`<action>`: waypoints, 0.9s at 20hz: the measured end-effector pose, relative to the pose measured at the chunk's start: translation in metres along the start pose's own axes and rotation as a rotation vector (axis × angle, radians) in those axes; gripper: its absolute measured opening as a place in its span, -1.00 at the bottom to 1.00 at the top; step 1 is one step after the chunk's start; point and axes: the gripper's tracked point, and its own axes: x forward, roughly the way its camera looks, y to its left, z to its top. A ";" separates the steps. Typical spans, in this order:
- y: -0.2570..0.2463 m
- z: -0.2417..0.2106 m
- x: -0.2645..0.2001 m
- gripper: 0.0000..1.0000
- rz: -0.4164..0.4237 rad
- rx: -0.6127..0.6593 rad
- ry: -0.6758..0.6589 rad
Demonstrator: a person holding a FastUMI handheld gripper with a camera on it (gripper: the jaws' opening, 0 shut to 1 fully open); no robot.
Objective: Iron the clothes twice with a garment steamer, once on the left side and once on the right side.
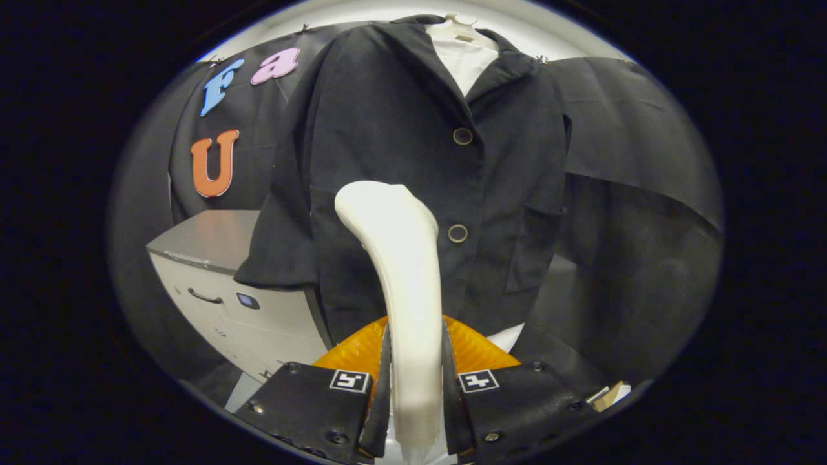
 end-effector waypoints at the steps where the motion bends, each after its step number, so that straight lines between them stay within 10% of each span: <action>1: -0.001 -0.005 0.003 -0.26 -0.007 -0.014 0.003; 18: -0.023 -0.055 -0.016 -0.26 -0.014 0.055 0.070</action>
